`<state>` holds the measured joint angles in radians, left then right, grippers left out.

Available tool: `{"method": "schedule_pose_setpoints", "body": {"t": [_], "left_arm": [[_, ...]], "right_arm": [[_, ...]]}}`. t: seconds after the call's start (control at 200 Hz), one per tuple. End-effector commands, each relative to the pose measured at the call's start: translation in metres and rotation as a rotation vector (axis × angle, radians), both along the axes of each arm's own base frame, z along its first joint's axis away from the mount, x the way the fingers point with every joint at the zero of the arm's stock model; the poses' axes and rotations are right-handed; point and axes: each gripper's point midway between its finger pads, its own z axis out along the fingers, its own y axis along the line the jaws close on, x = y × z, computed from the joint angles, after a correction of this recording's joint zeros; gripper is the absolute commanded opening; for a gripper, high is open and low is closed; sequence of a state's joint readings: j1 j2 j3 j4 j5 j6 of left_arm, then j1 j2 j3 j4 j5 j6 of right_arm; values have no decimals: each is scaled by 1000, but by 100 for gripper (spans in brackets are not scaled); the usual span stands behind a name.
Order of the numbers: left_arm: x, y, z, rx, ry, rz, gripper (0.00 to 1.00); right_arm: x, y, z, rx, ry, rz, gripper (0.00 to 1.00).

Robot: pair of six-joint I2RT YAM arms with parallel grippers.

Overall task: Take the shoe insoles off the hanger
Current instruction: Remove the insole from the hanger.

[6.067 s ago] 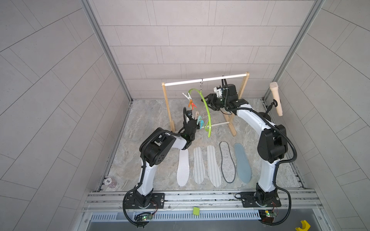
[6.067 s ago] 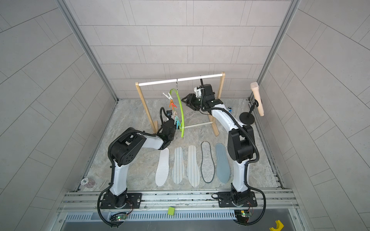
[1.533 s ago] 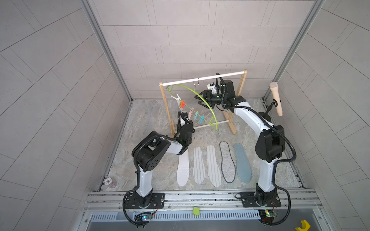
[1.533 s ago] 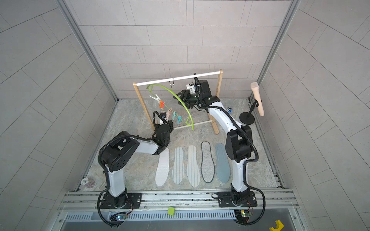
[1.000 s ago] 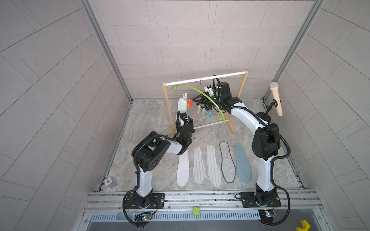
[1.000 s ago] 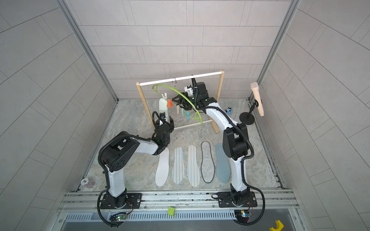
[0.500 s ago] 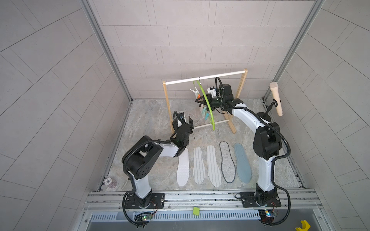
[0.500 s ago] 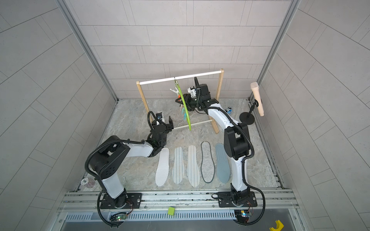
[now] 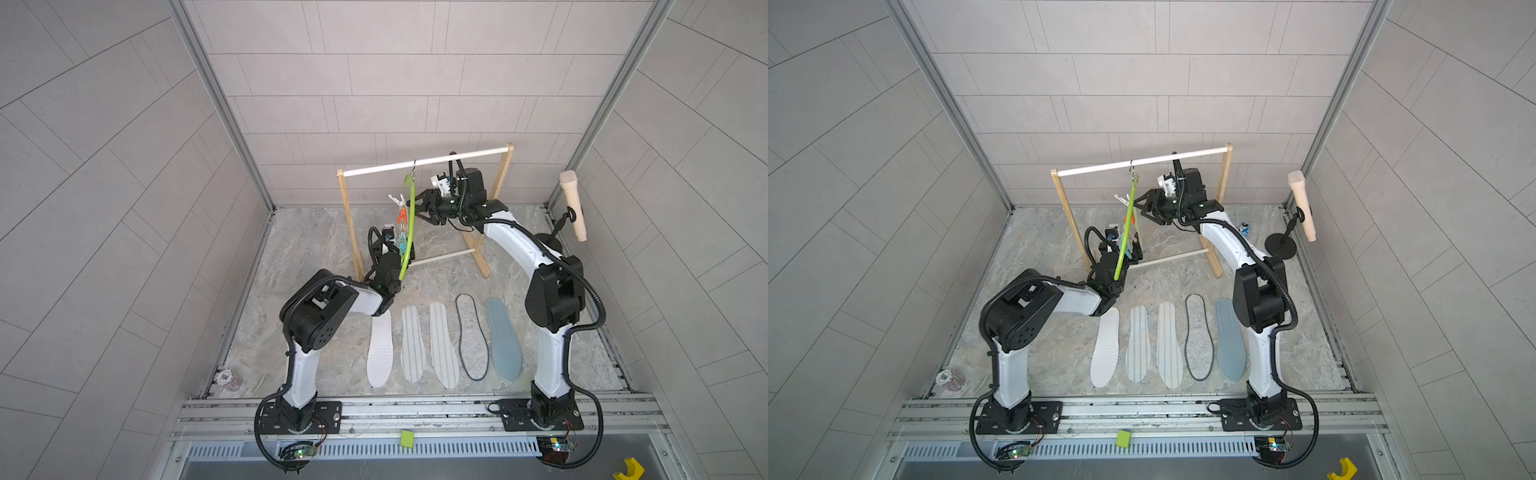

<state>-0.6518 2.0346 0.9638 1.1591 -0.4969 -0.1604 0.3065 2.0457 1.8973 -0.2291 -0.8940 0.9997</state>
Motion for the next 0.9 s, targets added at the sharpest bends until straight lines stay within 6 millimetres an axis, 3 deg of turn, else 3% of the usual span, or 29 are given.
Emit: {"method": "schedule_pose_setpoints", "body": {"t": [0.0,0.255,0.55,0.891], "left_arm": [[10,0,9,-63,-76,23,83],[13,-3,-13,-38,-64,41,84],[28,-8,-22,-20,-54,71,84],[42,-3,-28,-3,-39,156,84]], "right_arm": [[-6,0,29,29,-31,0,56],[-3,1,39,45,-29,-10,55],[2,-4,52,29,-62,-91,60],[9,9,46,-6,-94,-99,65]]}}
